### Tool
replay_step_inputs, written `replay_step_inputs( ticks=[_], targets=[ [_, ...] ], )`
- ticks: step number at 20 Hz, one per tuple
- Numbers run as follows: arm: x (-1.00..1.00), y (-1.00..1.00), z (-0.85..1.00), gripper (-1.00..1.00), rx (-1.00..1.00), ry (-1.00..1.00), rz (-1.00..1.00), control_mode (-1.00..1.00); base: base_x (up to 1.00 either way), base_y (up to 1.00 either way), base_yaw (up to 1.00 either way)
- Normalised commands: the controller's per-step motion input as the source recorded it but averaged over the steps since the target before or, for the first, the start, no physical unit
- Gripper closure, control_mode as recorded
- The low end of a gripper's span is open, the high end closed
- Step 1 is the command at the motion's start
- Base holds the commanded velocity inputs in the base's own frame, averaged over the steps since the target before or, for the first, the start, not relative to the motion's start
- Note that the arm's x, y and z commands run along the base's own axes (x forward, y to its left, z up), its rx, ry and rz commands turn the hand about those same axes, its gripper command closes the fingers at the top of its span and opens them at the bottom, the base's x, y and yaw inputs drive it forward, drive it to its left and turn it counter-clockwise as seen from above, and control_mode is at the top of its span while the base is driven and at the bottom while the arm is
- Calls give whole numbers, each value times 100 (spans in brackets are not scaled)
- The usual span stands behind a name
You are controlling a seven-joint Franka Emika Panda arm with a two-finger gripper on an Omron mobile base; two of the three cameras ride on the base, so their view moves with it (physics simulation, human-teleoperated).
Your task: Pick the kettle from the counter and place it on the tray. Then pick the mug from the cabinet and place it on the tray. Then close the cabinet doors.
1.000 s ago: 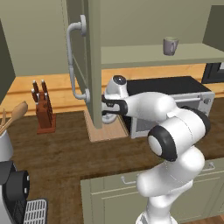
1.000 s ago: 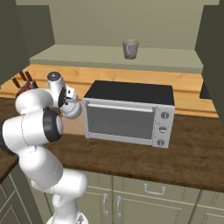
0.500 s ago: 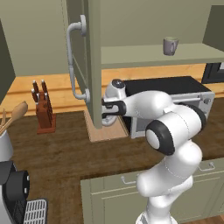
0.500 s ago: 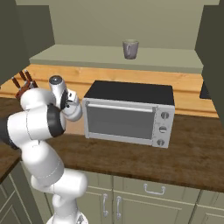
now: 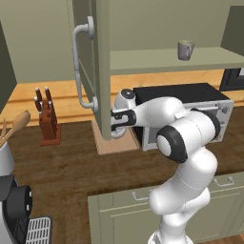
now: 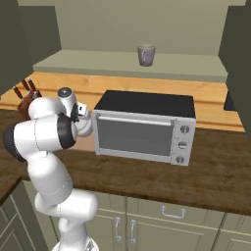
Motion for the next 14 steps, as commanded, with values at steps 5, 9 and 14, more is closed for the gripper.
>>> replay_step_inputs(
  ticks=[5,9,14],
  targets=[
    [30,0,0,100,0,0,0,-100,0,0,0],
    [24,0,-3,100,0,0,0,-100,0,0,0],
    [21,0,-5,100,0,0,0,-100,0,0,0]
  ],
)
